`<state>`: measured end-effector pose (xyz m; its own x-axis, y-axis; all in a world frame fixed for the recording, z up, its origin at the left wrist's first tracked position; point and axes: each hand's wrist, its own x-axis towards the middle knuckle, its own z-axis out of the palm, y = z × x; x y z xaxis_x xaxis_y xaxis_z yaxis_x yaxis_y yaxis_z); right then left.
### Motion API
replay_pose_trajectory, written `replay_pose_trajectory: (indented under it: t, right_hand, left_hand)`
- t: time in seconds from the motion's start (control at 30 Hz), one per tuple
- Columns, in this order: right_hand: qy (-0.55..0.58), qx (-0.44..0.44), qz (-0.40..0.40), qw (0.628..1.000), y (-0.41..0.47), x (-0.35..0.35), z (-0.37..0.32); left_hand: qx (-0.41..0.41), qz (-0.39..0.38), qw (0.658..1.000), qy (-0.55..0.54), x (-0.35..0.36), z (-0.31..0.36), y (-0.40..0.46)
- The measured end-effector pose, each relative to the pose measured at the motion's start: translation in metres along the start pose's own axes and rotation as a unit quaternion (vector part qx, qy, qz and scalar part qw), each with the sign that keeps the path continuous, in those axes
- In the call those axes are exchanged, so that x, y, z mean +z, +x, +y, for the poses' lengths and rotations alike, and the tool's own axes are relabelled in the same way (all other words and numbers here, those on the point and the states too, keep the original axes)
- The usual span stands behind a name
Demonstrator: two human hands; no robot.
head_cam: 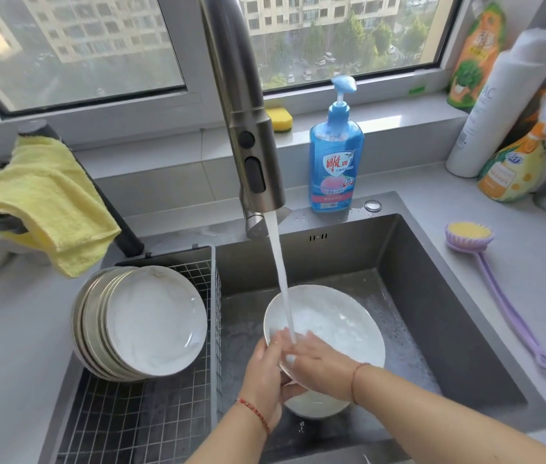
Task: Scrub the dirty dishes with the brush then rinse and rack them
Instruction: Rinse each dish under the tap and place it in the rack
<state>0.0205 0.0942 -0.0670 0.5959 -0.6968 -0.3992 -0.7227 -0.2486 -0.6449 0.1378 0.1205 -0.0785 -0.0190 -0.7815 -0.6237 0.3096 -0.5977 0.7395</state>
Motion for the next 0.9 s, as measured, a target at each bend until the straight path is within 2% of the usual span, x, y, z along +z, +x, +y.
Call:
replay_pose_trajectory:
  t: [0.1, 0.3, 0.43, 0.57, 0.63, 0.73, 0.9]
  right_hand:
    - [-0.123, 0.037, 0.016, 0.992, 0.021, -0.001, 0.02]
    - [-0.212, 0.168, 0.008, 0.963, 0.001, -0.035, 0.051]
    - [-0.292, 0.182, -0.036, 0.938, -0.025, -0.033, 0.054]
    - [-0.23, 0.129, -0.1, 0.959, -0.051, -0.02, 0.026]
    - [-0.159, 0.094, -0.117, 0.976, -0.053, -0.012, 0.008]
    - [-0.065, 0.047, -0.114, 0.99, -0.039, -0.005, -0.008]
    - [0.001, 0.002, -0.063, 0.998, -0.007, 0.002, -0.012]
  left_hand:
    - [-0.009, -0.008, 1.0, 0.008, 0.004, -0.001, -0.007]
    - [-0.026, 0.021, 0.999, -0.027, 0.006, -0.001, -0.011]
    - [-0.018, 0.038, 0.998, -0.041, 0.002, 0.002, -0.009]
    - [0.001, 0.03, 0.999, -0.043, 0.0, 0.005, -0.006]
    - [0.005, 0.021, 0.999, -0.044, 0.0, 0.005, -0.005]
    - [-0.005, 0.021, 0.999, -0.044, -0.001, 0.003, -0.005]
    - [0.0, 0.044, 0.999, -0.005, -0.006, 0.0, -0.009]
